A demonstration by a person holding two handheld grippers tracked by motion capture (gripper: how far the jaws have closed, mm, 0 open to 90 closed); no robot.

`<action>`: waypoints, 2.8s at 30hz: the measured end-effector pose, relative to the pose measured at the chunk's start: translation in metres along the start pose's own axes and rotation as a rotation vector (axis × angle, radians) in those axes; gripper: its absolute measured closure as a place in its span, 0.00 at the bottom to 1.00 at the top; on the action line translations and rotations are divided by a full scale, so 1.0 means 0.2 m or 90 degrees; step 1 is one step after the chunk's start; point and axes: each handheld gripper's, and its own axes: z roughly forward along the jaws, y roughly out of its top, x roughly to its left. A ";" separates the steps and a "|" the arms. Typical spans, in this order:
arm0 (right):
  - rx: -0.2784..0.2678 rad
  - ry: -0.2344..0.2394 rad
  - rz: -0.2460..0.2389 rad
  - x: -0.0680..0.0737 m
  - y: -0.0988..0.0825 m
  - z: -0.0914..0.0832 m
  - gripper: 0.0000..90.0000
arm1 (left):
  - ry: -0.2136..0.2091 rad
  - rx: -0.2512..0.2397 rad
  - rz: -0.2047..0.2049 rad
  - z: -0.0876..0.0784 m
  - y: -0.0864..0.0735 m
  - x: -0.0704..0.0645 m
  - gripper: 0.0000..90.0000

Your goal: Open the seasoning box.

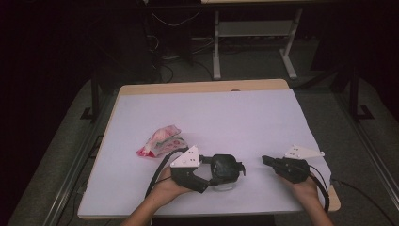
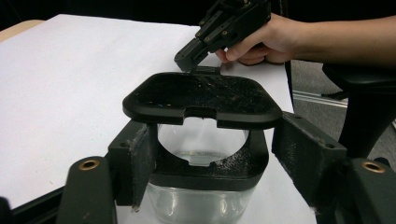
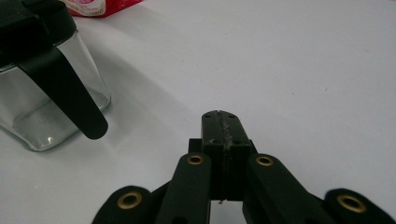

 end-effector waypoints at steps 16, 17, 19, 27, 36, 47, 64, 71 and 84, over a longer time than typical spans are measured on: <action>0.001 0.001 0.003 0.00 0.00 0.00 1.00 | -0.027 -0.015 -0.002 0.01 -0.01 0.01 0.84; 0.001 0.001 0.003 0.00 0.00 0.00 1.00 | -0.027 -0.015 -0.002 0.01 -0.01 0.01 0.87; 0.001 0.000 0.000 0.00 0.00 0.00 1.00 | -0.023 -0.011 -0.009 0.01 -0.02 0.02 0.95; 0.002 -0.002 -0.001 0.00 0.00 0.00 1.00 | -0.021 -0.001 -0.005 0.02 0.01 0.03 1.00; -0.001 -0.002 -0.002 0.00 0.00 0.00 1.00 | -0.025 -0.006 -0.005 0.03 0.08 0.04 1.00; -0.001 -0.003 -0.003 0.00 0.00 0.00 1.00 | -0.025 -0.011 0.006 0.04 0.17 0.04 1.00; -0.001 -0.004 -0.004 0.00 0.00 0.00 1.00 | -0.044 -0.015 0.007 0.14 0.29 0.04 1.00; 0.005 -0.005 -0.011 0.01 0.00 0.00 1.00 | -0.047 -0.006 0.010 0.21 0.32 0.04 1.00; 0.004 -0.004 -0.009 0.01 0.00 0.00 1.00 | -0.054 0.001 0.005 0.23 0.34 0.04 1.00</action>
